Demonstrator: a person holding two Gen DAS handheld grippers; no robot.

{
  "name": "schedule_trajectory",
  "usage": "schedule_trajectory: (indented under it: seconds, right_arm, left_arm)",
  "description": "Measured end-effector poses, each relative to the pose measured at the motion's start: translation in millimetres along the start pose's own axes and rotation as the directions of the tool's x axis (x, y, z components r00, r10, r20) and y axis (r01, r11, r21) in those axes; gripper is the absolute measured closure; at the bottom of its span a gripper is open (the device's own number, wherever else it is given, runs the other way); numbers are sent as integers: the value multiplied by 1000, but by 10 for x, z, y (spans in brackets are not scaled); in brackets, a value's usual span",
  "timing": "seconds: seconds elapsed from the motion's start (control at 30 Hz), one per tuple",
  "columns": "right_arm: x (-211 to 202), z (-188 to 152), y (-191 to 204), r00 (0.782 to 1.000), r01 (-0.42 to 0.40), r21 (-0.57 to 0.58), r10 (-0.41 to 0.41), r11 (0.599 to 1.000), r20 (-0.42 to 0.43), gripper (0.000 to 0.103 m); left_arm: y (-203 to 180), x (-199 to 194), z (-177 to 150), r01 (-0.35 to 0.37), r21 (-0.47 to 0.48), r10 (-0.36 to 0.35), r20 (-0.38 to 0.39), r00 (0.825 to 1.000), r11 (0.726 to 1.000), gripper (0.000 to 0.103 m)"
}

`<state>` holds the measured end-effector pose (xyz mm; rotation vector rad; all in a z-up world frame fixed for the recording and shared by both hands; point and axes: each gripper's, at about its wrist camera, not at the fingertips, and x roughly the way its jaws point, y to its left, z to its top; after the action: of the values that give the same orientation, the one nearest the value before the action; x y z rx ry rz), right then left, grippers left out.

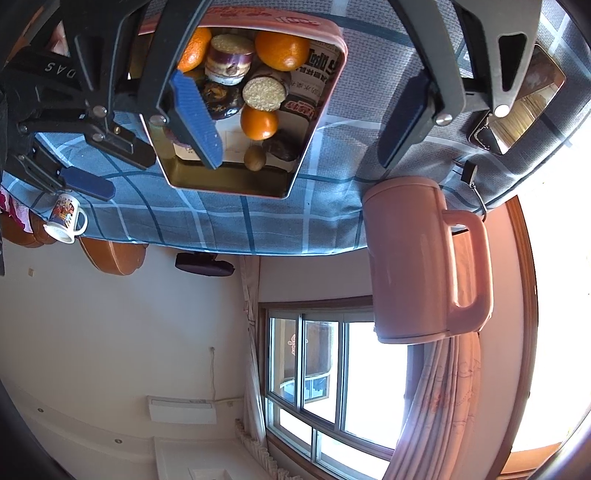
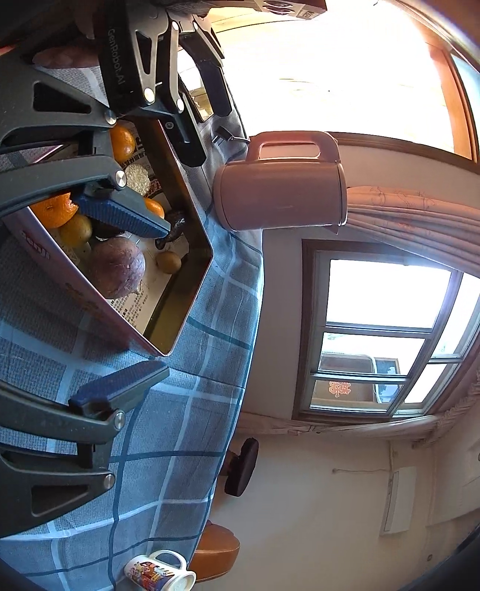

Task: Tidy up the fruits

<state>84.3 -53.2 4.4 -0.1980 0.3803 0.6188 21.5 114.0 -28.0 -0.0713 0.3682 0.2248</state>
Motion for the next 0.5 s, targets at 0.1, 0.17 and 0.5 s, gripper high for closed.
schedule_trajectory:
  seconds: [0.1,0.17,0.5]
  right_arm:
    - [-2,-5,-14,1000,1,6,-1,1000,2,28]
    - [-2,-6,-17,1000,1,8,-1,1000,5,26]
    - [-32,-10,-70,1000,1,38,-2,999,14,19]
  left_arm:
    - [-3,-9,3,-2,2,2,4,1000,1000,9]
    - [-3,-20,4,-6,5,6,9,1000,1000,8]
    - [6,-37,6,-14,1,14,19,1000,1000,0]
